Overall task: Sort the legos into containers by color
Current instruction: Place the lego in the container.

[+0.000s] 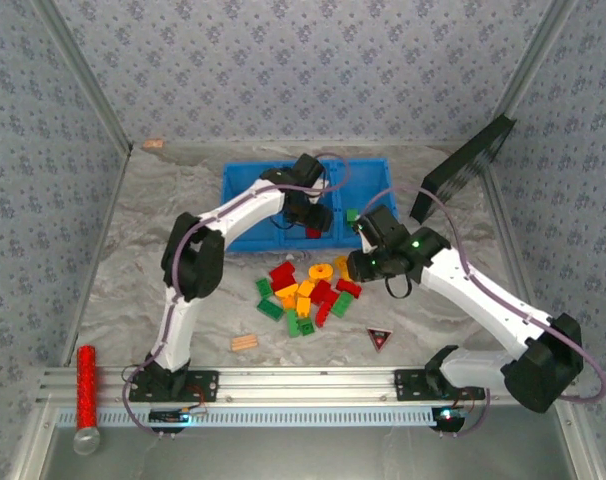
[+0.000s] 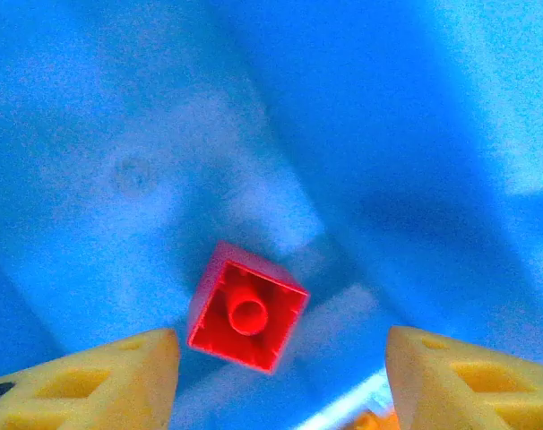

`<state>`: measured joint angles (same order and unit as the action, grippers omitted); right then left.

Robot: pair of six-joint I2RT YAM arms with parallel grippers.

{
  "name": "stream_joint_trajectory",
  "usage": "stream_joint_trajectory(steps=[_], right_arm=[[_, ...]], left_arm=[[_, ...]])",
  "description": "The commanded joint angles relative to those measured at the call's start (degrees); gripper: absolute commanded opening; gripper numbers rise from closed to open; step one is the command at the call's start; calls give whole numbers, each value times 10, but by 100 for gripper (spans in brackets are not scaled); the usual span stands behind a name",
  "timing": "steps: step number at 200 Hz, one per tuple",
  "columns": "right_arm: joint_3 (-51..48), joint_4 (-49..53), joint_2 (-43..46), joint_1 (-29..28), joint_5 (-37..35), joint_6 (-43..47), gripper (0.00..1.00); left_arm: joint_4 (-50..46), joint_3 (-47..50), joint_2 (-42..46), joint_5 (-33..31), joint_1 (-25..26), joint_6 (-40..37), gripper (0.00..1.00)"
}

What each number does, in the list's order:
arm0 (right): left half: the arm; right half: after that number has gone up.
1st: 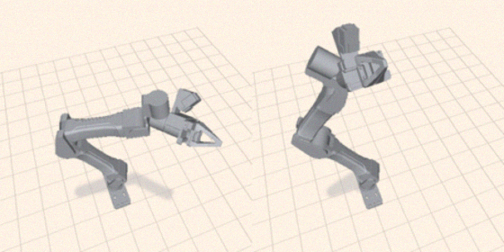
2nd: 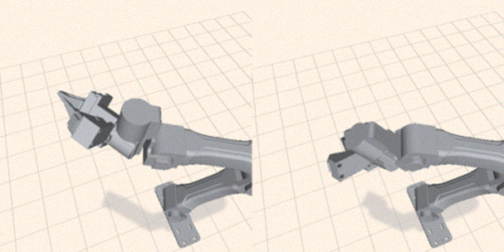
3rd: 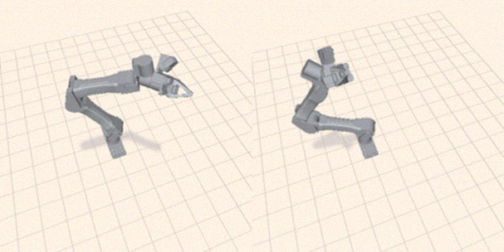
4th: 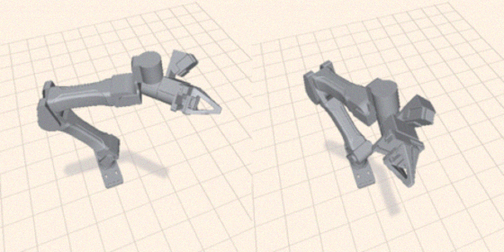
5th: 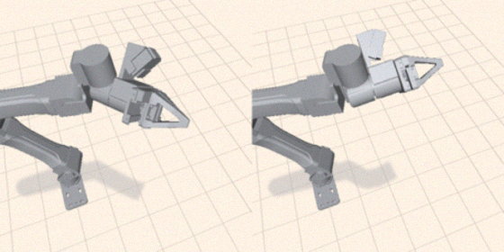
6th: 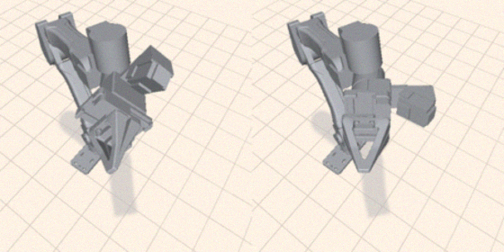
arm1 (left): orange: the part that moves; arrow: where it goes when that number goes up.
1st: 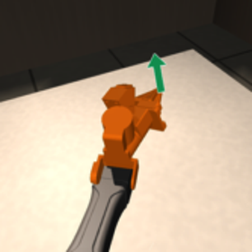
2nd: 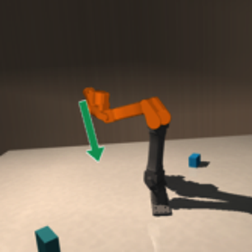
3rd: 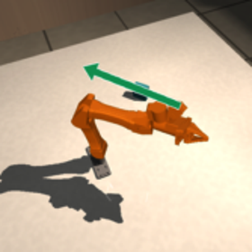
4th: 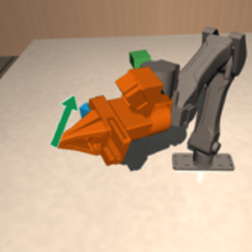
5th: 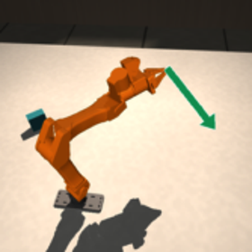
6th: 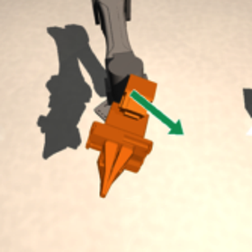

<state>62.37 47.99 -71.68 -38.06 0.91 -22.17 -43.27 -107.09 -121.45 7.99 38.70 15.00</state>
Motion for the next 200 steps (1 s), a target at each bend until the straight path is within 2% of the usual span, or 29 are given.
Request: stream_joint_trajectory(steps=[1, 23, 52, 92, 117, 156, 200], right_arm=[[50, -17, -31, 10, 0, 30, 20], [108, -41, -79, 33, 3, 19, 21], [198, -62, -162, 37, 4, 28, 22], [325, -53, -294, 37, 2, 55, 23], [401, -38, -370, 36, -3, 73, 23], [477, -28, -473, 40, 4, 81, 23], [494, -36, -539, 43, 11, 83, 29]], left_arm=[[21, 3, 102, 20, 2, -19, 64], [7, 38, 169, 9, -1, -22, 65], [5, 143, 280, 0, -7, 6, 66], [2, 324, 428, -4, -1, 106, 66], [0, 425, 495, -11, 28, 192, 67], [21, 518, 539, -18, 102, 300, 67], [40, 562, 523, -31, 162, 367, 67]])
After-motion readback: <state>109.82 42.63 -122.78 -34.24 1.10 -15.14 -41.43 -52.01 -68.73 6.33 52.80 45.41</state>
